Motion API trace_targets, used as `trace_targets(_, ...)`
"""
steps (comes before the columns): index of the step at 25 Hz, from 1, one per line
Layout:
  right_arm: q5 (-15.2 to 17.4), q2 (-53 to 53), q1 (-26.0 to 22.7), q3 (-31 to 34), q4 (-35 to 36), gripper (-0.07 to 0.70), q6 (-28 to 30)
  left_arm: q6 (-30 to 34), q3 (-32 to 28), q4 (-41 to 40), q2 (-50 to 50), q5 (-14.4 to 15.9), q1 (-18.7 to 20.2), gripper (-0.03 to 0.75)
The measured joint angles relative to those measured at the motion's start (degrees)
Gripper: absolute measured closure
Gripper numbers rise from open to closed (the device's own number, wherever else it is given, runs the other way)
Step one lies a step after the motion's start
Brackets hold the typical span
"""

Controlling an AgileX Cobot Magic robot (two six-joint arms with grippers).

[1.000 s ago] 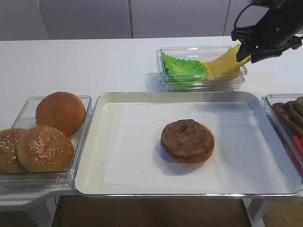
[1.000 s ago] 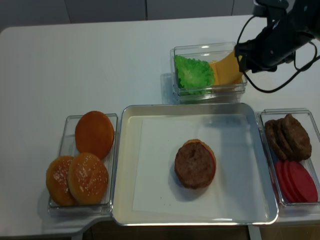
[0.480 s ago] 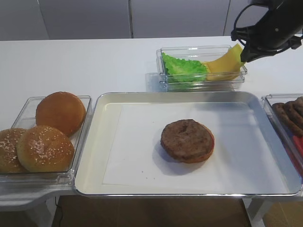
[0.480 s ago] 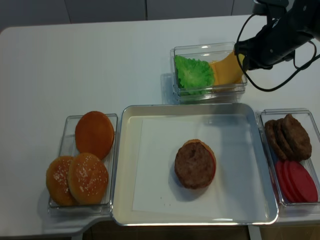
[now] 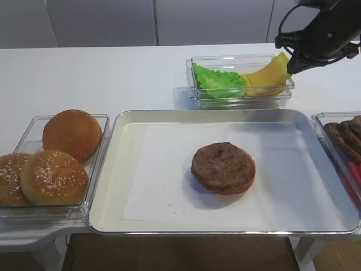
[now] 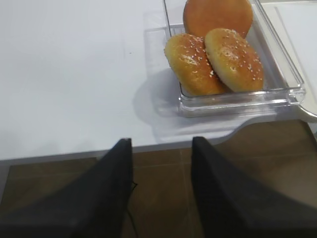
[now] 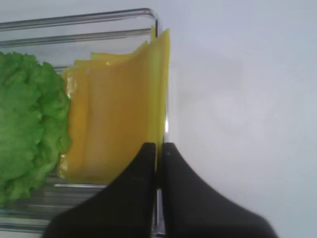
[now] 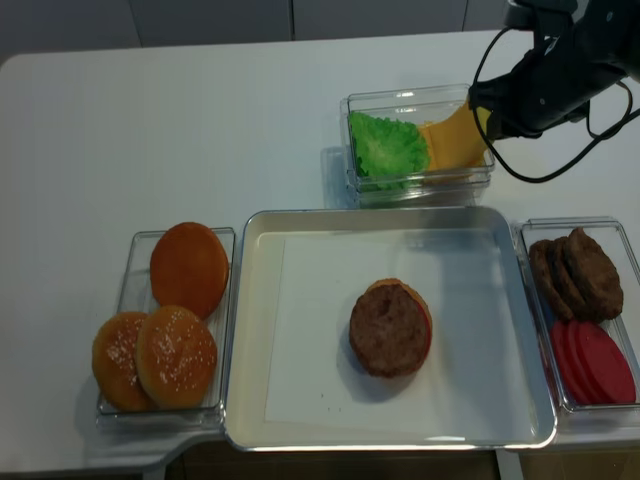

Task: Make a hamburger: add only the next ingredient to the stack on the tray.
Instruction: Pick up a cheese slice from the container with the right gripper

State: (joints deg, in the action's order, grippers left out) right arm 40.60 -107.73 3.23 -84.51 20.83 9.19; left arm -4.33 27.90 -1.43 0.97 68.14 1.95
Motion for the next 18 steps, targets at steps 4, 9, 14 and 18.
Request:
trace_targets(4, 0.00, 0.21, 0.00, 0.00, 0.00, 0.619, 0.58, 0.00, 0.00, 0.00, 0.00, 0.00, 0.00, 0.416)
trace_targets(9, 0.21, 1.88, 0.00, 0.00, 0.00, 0.619, 1.13, 0.00, 0.00, 0.00, 0.00, 0.00, 0.00, 0.416)
trace_targets(14, 1.97, 3.05, 0.00, 0.00, 0.00, 0.619, 1.23, 0.00, 0.00, 0.00, 0.00, 0.00, 0.00, 0.416)
trace_targets(18, 4.88, 4.89, 0.00, 0.00, 0.14, 0.619, 1.44, 0.00, 0.00, 0.00, 0.00, 0.00, 0.00, 0.416)
